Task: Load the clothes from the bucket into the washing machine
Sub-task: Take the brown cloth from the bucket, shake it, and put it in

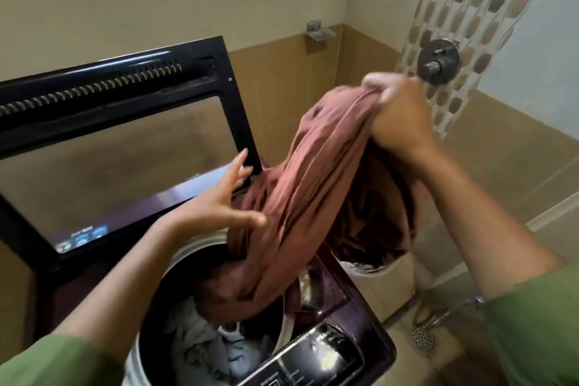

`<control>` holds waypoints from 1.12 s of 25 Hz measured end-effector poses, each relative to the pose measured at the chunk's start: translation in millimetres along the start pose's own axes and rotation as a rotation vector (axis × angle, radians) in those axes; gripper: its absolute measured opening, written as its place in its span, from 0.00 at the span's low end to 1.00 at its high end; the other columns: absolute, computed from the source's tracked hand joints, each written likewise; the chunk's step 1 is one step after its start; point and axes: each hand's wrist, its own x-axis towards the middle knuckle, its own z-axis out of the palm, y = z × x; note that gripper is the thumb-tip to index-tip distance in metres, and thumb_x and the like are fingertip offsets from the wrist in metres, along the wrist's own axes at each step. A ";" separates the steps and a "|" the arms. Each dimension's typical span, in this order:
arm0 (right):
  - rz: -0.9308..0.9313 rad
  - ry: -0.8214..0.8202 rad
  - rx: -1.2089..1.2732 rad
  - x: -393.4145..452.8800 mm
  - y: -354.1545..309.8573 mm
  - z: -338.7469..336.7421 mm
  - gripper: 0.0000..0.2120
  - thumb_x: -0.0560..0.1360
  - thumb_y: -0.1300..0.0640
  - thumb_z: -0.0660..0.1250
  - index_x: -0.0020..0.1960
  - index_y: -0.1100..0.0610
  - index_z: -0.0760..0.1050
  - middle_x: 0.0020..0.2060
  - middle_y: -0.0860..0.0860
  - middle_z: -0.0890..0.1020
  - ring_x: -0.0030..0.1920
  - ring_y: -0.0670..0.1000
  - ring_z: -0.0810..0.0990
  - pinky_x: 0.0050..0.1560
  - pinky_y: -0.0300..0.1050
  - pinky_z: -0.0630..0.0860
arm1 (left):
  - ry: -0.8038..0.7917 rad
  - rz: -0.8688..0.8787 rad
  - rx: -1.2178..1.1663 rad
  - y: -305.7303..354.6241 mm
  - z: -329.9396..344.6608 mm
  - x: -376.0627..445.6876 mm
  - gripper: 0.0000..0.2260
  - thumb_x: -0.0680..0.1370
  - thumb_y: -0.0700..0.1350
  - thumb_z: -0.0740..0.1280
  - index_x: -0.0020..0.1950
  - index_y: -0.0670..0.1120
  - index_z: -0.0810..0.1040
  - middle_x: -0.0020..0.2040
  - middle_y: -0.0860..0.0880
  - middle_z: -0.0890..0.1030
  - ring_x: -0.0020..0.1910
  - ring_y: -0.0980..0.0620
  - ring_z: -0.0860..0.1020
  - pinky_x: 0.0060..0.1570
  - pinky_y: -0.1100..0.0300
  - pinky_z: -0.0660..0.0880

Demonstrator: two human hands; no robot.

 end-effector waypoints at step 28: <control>0.368 0.684 0.465 -38.3 52.6 -53.3 0.12 0.70 0.58 0.56 0.31 0.46 0.65 0.26 0.38 0.71 0.32 0.38 0.65 0.34 0.41 0.64 | 0.098 0.118 0.201 65.2 -30.6 -17.1 0.37 0.62 0.58 0.80 0.67 0.68 0.66 0.64 0.59 0.75 0.66 0.56 0.73 0.65 0.57 0.70</control>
